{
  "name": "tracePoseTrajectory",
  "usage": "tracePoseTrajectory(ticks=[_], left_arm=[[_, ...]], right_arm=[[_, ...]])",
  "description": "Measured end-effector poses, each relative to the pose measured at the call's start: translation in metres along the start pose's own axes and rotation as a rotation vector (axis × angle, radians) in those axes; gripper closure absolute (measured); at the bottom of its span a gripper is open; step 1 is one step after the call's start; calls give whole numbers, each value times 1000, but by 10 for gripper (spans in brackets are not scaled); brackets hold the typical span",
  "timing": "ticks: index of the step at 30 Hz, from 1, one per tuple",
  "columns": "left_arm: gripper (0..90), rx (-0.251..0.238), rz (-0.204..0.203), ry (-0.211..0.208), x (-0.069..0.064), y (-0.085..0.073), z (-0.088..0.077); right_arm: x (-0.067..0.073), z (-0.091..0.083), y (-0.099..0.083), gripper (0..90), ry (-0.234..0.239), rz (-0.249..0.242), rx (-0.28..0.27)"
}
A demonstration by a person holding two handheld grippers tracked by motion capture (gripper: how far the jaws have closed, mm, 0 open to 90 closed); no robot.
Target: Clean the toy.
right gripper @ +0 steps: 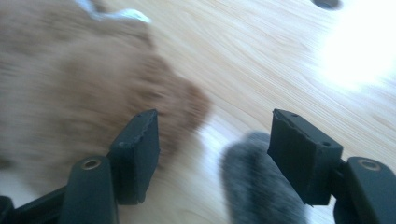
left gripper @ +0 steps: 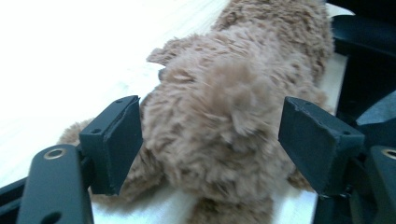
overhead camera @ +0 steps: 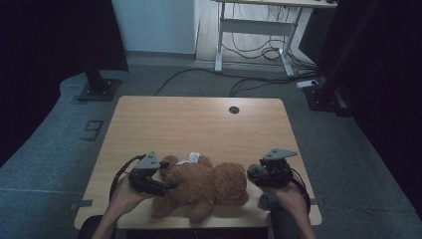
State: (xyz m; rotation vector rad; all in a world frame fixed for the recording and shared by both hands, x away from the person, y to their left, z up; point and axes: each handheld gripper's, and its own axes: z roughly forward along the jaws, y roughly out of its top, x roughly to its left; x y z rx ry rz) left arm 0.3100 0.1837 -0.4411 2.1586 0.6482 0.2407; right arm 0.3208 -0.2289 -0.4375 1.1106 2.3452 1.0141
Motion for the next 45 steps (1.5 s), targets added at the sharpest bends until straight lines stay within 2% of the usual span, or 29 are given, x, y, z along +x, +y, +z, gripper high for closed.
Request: tracePoseTrajectory(ticks=[2, 3, 4, 8, 11, 14, 17, 20, 23, 27, 31, 34, 40, 45], left_arm=[[211, -11, -11, 0, 5, -1, 4], [218, -18, -22, -7, 7, -2, 6], [230, -39, -37, -32, 9, -4, 8], [308, -76, -62, -62, 13, -11, 14], [309, -101, -75, -69, 15, -17, 12], [299, -91, -67, -68, 17, -21, 11], [307, -97, -58, -82, 17, -25, 13], [379, -105, -56, -101, 18, -30, 15], [464, -109, -51, -106, 17, -34, 17], [545, -121, -54, -106, 16, -38, 19], [585, -145, -63, -102, 16, -41, 21], [589, -157, -61, -103, 16, -44, 21], [577, -170, -53, -101, 15, -46, 22], [565, -175, -55, -98, 15, -47, 22]], right_arm=[[-9, 3, -7, 317, -10, 23, 15], [-15, 5, -12, 308, -29, 31, 29], [-18, 7, -15, 296, -38, 30, 37], [-31, 18, -32, 253, -109, 33, 99], [-41, 27, -46, 221, -170, 52, 141], [-48, 36, -57, 232, -167, 80, 157], [-49, 46, -65, 305, -172, 78, 199], [-49, 53, -71, 496, -145, 89, 234], [-49, 53, -74, 691, -98, 144, 210], [-47, 51, -75, 793, -93, 159, 192], [-46, 41, -73, 810, -87, 182, 139], [-45, 26, -64, 811, -85, 175, 96], [-35, -7, -34, 810, -67, 137, 13], [-25, -23, -8, 804, -28, 105, -40]])
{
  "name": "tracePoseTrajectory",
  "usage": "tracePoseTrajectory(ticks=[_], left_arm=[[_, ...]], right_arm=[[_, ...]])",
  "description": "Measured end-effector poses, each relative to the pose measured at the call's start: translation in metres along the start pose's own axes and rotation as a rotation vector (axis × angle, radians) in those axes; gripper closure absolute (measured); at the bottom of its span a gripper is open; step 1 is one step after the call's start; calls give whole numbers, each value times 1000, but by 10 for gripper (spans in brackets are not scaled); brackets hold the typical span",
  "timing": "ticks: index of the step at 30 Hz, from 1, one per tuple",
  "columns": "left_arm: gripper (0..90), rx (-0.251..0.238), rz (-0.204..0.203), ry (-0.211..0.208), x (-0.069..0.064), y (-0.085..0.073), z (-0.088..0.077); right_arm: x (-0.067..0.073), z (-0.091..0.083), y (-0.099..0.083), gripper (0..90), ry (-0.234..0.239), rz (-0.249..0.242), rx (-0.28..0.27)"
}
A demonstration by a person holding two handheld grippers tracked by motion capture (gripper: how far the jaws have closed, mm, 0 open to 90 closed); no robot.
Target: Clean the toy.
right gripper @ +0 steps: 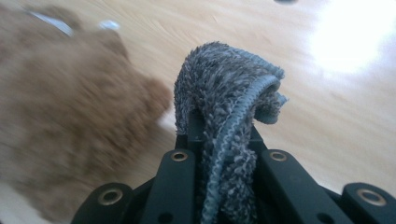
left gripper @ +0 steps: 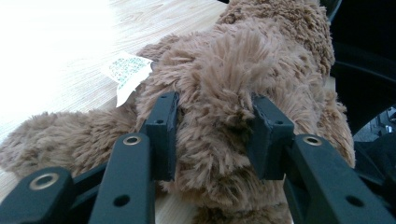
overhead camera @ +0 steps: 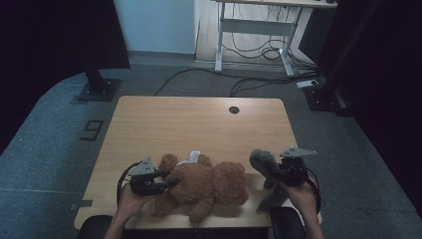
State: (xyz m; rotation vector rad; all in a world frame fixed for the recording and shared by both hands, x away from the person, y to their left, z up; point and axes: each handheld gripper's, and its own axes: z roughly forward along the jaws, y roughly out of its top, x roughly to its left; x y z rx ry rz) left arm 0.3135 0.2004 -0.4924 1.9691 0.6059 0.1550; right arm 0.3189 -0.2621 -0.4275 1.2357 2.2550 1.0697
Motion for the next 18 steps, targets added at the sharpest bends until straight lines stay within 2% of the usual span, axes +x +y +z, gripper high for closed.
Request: tracePoseTrajectory(ticks=[6, 10, 13, 15, 18], left_arm=[[565, -4, 1, 2, -1, -1, 0], [567, -3, 0, 4, -1, -1, 1], [568, -1, 3, 5, -2, -2, 1], [570, 3, 8, 6, -2, -2, 1], [572, 11, 14, 9, -3, -2, 1]], right_arm=[[24, -2, 34, 801, 75, -62, -42], [47, 8, 55, 800, 145, -129, -46], [62, 25, 63, 799, 200, -169, -23], [72, 43, 63, 798, 223, -199, 23], [74, 66, 59, 797, 240, -194, 69]])
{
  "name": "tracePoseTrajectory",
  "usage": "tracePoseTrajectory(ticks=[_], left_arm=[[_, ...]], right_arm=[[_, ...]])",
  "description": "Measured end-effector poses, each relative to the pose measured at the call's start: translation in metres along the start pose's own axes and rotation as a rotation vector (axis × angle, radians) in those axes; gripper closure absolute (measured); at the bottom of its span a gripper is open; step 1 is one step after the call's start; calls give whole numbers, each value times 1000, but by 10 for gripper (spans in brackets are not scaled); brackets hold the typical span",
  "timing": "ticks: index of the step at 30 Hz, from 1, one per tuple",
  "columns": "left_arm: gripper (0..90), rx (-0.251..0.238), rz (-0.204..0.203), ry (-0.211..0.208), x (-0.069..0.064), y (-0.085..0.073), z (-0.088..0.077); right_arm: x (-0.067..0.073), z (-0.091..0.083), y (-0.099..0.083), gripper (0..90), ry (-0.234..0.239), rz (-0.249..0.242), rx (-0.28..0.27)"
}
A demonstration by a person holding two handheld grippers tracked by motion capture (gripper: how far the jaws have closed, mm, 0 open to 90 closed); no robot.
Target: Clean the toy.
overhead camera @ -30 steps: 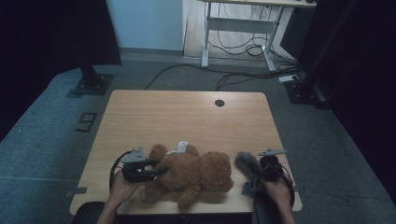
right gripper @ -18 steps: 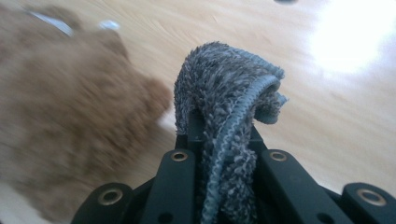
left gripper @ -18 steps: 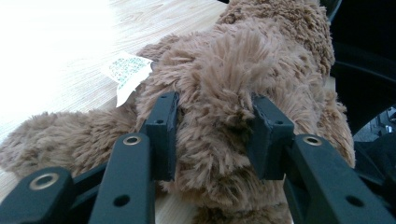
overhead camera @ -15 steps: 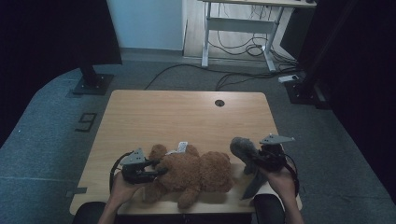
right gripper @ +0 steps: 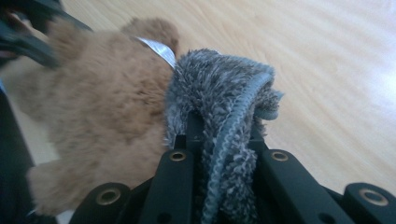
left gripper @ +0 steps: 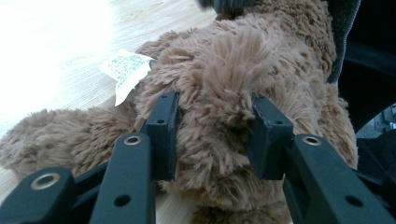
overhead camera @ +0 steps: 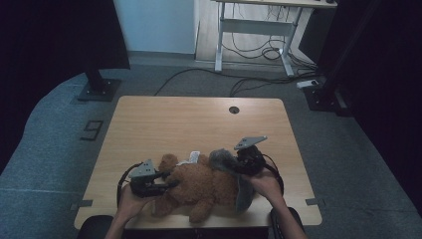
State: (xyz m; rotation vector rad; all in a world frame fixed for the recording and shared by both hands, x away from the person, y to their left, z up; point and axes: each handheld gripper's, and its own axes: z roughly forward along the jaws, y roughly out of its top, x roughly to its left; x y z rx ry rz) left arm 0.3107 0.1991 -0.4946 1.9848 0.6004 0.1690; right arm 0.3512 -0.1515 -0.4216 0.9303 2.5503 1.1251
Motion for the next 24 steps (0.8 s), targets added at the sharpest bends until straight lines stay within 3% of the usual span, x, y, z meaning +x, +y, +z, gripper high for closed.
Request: tracePoseTrajectory(ticks=[4, 9, 18, 24], left_arm=[[572, 5, -2, 1, 0, -1, 1], [573, 11, 4, 3, 0, -2, 1], [571, 8, 3, 1, 0, -3, 1], [568, 7, 3, 2, 0, -3, 1]], right_arm=[[-13, 10, -6, 797, 2, 37, 5], [-29, 13, -14, 797, -40, 73, 23], [-56, 29, -44, 797, -71, 161, 74], [-67, 34, -62, 797, -114, 174, 132]])
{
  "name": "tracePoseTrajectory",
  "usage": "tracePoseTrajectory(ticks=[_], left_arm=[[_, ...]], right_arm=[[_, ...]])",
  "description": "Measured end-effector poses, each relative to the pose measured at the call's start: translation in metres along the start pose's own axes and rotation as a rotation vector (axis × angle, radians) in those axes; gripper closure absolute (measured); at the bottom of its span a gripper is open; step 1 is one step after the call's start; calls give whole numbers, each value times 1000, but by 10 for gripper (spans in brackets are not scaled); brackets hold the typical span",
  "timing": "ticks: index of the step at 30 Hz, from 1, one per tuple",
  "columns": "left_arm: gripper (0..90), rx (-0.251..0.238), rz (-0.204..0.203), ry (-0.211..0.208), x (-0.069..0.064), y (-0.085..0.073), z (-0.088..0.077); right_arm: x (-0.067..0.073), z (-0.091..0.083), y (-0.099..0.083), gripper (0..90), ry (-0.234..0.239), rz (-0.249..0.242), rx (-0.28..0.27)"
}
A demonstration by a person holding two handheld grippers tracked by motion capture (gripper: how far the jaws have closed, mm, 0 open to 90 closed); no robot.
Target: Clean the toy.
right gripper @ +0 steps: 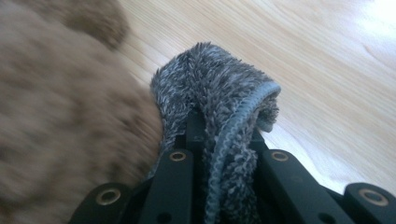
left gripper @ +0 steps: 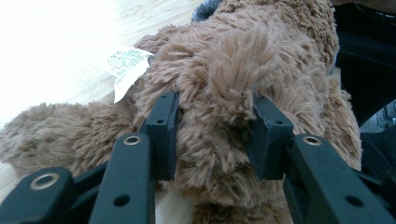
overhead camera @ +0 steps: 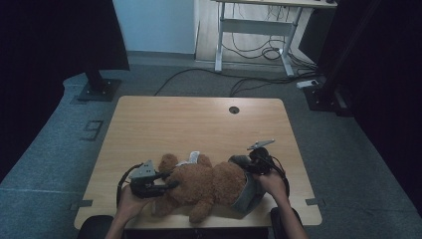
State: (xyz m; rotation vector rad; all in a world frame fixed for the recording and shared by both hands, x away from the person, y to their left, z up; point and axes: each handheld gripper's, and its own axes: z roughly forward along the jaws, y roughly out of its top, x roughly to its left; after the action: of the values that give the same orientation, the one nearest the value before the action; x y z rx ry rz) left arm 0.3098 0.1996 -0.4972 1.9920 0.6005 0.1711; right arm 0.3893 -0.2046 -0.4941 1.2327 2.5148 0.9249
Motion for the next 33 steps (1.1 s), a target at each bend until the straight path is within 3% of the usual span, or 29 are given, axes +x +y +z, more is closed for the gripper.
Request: tracePoseTrajectory(ticks=[3, 7, 13, 18, 22, 26, 30, 33], left_arm=[[562, -3, -2, 1, 0, 0, 0], [552, -4, -1, 3, 0, 0, 0], [549, -8, -3, 6, 0, 0, 0], [548, -8, -1, 6, -1, 0, 0], [548, -7, -2, 6, -1, 0, 1], [548, -5, -3, 9, -1, 0, 1], [547, -4, -7, 11, 0, -1, 1], [547, -6, -11, 11, 0, -1, 1]], right_arm=[[-3, -10, -3, 797, -13, 13, -16], [4, -34, 4, 797, -21, -11, -68], [29, -77, 24, 797, -9, -98, -154], [53, -93, 41, 796, 36, -160, -191], [73, -89, 54, 796, 78, -214, -191], [93, -69, 65, 795, 135, -252, -160], [108, -47, 64, 793, 170, -284, -105], [111, -36, 57, 791, 184, -280, -78]])
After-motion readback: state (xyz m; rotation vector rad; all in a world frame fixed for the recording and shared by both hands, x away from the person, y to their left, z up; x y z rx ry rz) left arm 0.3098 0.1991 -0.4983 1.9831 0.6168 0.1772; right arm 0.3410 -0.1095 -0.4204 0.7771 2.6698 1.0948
